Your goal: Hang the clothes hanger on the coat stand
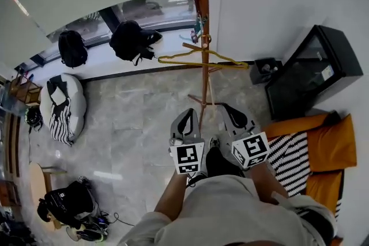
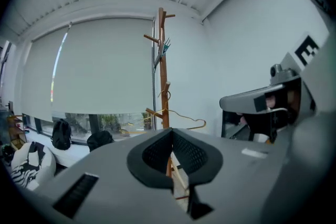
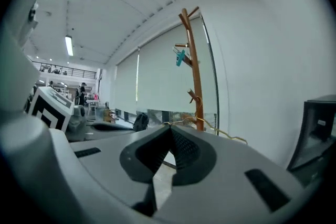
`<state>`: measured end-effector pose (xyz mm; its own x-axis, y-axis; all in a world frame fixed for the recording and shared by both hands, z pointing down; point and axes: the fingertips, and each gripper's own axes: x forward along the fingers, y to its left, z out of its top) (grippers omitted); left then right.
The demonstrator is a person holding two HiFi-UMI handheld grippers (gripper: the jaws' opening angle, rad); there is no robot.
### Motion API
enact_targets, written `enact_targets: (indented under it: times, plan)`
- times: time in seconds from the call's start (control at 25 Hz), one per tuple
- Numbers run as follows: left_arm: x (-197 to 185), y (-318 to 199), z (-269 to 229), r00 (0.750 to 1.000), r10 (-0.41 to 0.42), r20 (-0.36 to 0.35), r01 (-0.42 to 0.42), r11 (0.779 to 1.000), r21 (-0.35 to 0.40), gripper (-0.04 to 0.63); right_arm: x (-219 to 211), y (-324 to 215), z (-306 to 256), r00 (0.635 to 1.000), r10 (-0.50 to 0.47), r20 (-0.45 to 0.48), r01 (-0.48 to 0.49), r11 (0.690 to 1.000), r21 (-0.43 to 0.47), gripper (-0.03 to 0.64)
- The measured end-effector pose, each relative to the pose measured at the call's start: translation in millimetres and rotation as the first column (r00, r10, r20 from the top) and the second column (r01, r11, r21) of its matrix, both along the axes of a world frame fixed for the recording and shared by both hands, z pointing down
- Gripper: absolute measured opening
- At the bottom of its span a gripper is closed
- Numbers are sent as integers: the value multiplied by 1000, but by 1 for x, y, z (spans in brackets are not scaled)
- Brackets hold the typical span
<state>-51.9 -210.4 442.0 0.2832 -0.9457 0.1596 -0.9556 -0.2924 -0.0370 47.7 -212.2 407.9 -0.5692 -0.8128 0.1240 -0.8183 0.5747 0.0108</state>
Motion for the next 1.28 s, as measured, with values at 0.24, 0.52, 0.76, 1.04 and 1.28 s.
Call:
enact_targets:
  times: [0.24,0.52,0.76,1.04,1.28]
  plan:
    - [6,74,29,996,35,-86,-38,998,-42,9,5,63,15,996,38,-79,-37,999,11,5]
    - [2,103,81,993,47,-111,-62,989,-132,9,32,123,32,983,77,-169,-82,996,-25,3]
    - [34,121,59,994,83,-73,-88,993,-72,9,65,136,27,980,115,-163,-120,993,-21,5]
    - [70,163,6,999,30,-43,-29,999,30,9,92,174,-11,987,81,-138,-69,994,85,5]
    - [142,215,-36,999,-1,-42,4,996,89,9,158,213,-35,988,92,-121,-76,989,130,5]
